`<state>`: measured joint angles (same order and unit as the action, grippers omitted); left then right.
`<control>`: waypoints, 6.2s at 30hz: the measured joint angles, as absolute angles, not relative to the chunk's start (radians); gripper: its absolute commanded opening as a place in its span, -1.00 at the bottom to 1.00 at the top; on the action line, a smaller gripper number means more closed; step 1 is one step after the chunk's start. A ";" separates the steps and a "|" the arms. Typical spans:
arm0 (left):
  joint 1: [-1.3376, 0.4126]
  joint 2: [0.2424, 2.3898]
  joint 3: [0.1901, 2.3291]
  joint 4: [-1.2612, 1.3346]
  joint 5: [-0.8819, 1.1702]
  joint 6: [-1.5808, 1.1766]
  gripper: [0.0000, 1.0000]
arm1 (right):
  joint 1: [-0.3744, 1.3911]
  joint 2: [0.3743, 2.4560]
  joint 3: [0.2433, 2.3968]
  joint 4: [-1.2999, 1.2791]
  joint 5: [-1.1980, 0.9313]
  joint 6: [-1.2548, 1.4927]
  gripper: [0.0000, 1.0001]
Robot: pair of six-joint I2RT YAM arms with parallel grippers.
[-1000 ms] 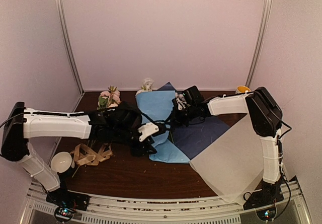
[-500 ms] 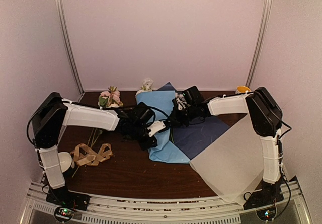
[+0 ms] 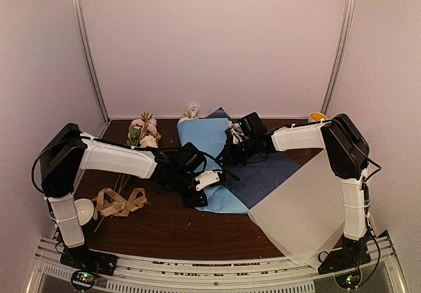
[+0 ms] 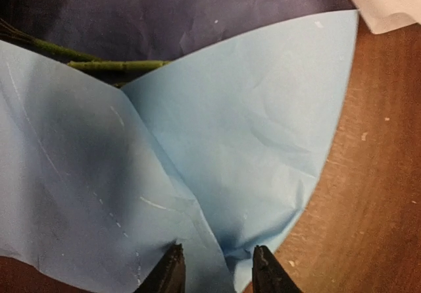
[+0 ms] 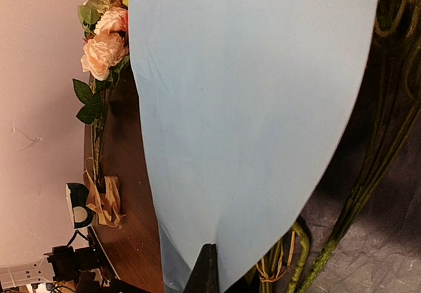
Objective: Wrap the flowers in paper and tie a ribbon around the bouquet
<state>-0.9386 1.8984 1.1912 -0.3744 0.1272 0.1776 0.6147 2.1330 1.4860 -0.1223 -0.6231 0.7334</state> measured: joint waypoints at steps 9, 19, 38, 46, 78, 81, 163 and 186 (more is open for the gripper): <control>-0.869 1.744 1.156 -0.338 0.215 0.138 -0.55 | 0.615 2.133 1.472 -0.109 -0.623 0.738 -1.00; -0.885 1.936 1.185 -0.359 0.169 0.130 -0.60 | 0.615 2.135 1.475 -0.121 -0.620 0.738 -1.00; -0.907 1.951 1.207 -0.376 0.165 0.133 -0.62 | 0.599 2.104 1.363 -0.073 -0.684 0.791 -0.34; -0.907 1.951 1.207 -0.377 0.168 0.133 -0.57 | 0.669 2.085 1.276 -0.025 -0.741 0.811 -0.86; -0.823 2.043 1.381 -0.356 0.224 0.114 -0.38 | 0.677 2.033 1.182 -0.072 -0.654 0.776 -0.77; -0.835 2.082 1.385 -0.377 0.224 0.122 -0.38 | 0.672 2.010 1.185 -0.108 -0.642 0.759 -0.64; -0.830 2.055 1.367 -0.427 0.153 0.196 -0.33 | 0.663 1.945 1.270 -0.744 -0.543 0.298 -0.29; -0.824 2.103 1.467 -0.448 0.133 0.188 -0.30 | 0.636 2.039 1.364 -0.522 -0.517 0.505 -0.83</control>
<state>-0.8242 2.1025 1.4666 -0.4480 0.1333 0.1879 0.6365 2.0388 1.3643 -0.5217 -0.5167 0.5053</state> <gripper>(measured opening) 0.349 0.111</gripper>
